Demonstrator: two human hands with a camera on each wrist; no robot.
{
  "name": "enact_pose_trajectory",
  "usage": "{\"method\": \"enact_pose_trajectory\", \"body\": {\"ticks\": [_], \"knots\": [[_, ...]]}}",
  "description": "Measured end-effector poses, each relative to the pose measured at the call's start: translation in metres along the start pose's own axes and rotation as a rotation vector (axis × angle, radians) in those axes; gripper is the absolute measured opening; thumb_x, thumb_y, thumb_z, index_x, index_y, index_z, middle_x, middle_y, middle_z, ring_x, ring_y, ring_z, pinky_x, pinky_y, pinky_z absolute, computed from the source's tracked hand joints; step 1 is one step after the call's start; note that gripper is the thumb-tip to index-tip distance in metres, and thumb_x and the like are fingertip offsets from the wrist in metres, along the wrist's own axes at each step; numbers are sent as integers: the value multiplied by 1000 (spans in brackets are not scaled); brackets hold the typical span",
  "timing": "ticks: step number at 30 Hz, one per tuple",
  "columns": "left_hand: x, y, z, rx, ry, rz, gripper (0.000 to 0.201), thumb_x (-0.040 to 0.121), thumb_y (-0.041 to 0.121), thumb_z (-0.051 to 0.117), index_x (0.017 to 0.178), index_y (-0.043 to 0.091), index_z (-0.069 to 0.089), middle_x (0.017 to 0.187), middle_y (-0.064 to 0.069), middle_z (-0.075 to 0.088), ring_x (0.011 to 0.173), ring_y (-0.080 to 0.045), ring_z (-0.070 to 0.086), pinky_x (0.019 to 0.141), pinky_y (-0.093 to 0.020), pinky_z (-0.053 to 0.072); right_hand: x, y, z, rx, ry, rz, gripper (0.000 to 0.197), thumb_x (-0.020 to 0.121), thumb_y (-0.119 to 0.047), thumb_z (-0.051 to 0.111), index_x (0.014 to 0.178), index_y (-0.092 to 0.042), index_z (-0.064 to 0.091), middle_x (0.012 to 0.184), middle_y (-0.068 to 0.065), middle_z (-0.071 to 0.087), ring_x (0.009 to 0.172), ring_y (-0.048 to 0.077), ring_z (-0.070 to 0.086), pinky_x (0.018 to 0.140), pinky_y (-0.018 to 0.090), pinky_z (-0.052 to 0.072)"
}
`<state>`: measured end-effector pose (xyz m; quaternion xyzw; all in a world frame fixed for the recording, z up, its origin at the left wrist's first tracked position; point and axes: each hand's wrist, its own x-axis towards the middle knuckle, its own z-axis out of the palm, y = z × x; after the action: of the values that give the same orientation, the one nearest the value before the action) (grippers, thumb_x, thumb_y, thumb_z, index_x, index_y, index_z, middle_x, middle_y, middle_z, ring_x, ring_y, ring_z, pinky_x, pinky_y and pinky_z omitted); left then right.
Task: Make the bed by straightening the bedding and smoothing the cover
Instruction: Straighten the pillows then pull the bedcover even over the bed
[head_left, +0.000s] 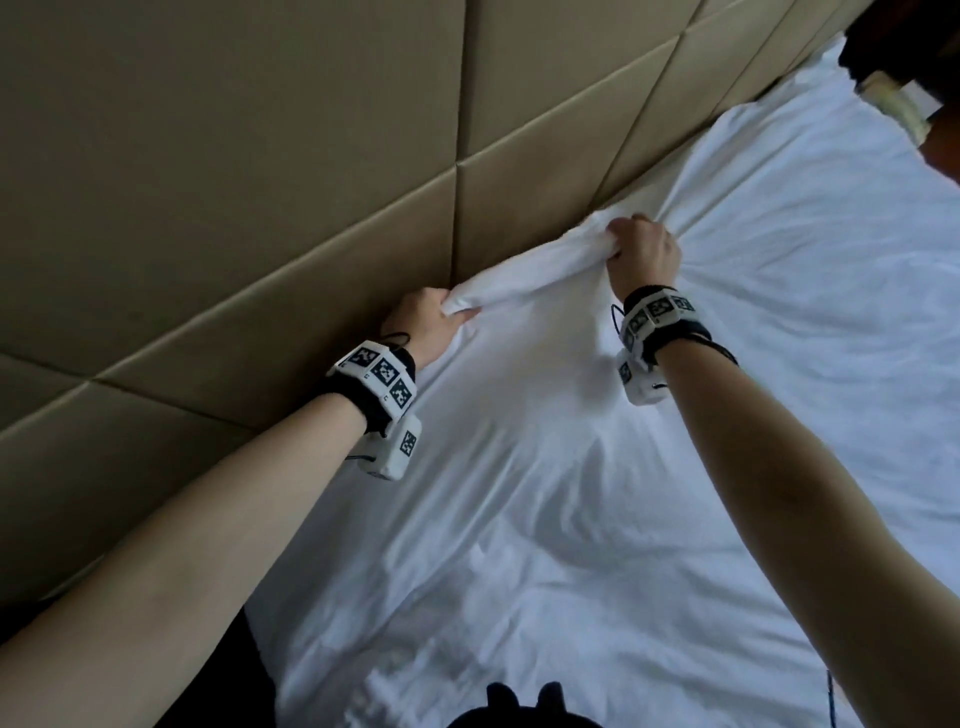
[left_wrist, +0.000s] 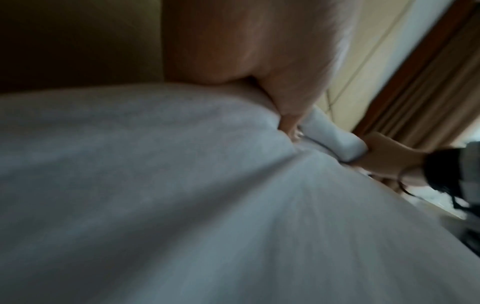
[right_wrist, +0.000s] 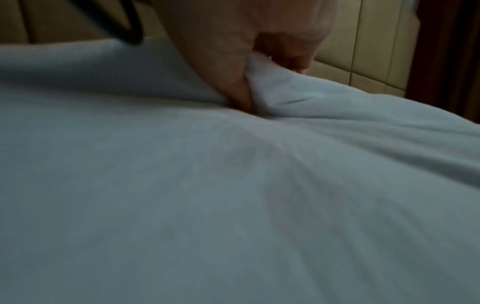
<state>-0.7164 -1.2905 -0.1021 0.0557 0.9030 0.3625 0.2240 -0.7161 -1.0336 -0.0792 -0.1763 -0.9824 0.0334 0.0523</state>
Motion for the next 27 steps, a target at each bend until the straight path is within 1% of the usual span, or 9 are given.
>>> {"method": "enact_pose_trajectory", "body": {"ticks": [5, 10, 14, 16, 18, 19, 21, 23, 27], "knots": [[-5, 16, -32, 255, 196, 156, 33, 96, 31, 47, 105, 4, 63, 107, -22, 67, 101, -40, 62, 76, -40, 47, 22, -32, -41, 115, 182, 94, 31, 80, 1, 42, 100, -2, 66, 111, 19, 60, 102, 38, 57, 80, 40, 43], [10, 11, -16, 552, 244, 80, 27, 96, 24, 45, 108, 3, 58, 110, -21, 67, 102, -39, 64, 79, -43, 50, 40, -43, 5, 250, 223, 62, 28, 77, 4, 44, 97, 3, 62, 113, 21, 54, 105, 35, 54, 78, 40, 43], [19, -16, 17, 678, 249, 104, 12, 92, 9, 51, 102, 5, 57, 94, -16, 70, 84, -33, 70, 63, -38, 54, 55, -55, 64, 294, -178, 47, 31, 84, -2, 46, 112, 3, 59, 128, 24, 42, 125, 39, 37, 105, 43, 36], [19, -34, 35, 726, 278, 172, 20, 81, 0, 58, 99, 6, 61, 82, -13, 68, 70, -30, 68, 55, -33, 53, 53, -49, 84, 224, -435, 18, 32, 91, -16, 46, 114, 1, 58, 110, 19, 53, 120, 36, 47, 100, 42, 42], [17, -45, 47, 788, 388, 350, 43, 76, -4, 42, 109, 10, 66, 92, -12, 69, 79, -27, 68, 63, -28, 54, 48, -37, 88, 230, -563, 20, 40, 94, -31, 46, 117, -2, 59, 106, 17, 61, 114, 33, 55, 95, 38, 44], [15, -47, 54, 767, 364, 488, 53, 79, -4, 34, 120, 12, 63, 112, -13, 66, 98, -28, 66, 80, -28, 54, 49, -30, 91, 276, -559, 27, 40, 95, -31, 46, 119, -2, 58, 113, 18, 62, 114, 34, 56, 95, 38, 44], [11, -47, 66, 721, 30, 632, 53, 97, 7, 29, 147, 24, 32, 155, -3, 28, 142, -21, 30, 115, -33, 22, 54, -20, 89, 330, -495, -19, 43, 92, -31, 43, 122, -3, 57, 124, 20, 58, 117, 35, 55, 96, 37, 42], [12, -52, 73, 764, -275, 548, 53, 103, 35, 23, 151, 32, 1, 160, 5, -8, 148, -15, -4, 120, -36, -2, 54, -8, 83, 252, -432, -2, 56, 89, -39, 38, 132, -6, 48, 141, 23, 42, 133, 36, 39, 107, 39, 31], [33, -85, 79, 785, -378, 255, 64, 100, 43, 30, 151, 26, -4, 160, -7, -12, 148, -23, -7, 121, -37, 1, 41, 18, 71, 40, -345, 419, 70, 94, -30, 45, 152, -14, 8, 155, 27, -9, 142, 50, -8, 115, 58, -3]]}}
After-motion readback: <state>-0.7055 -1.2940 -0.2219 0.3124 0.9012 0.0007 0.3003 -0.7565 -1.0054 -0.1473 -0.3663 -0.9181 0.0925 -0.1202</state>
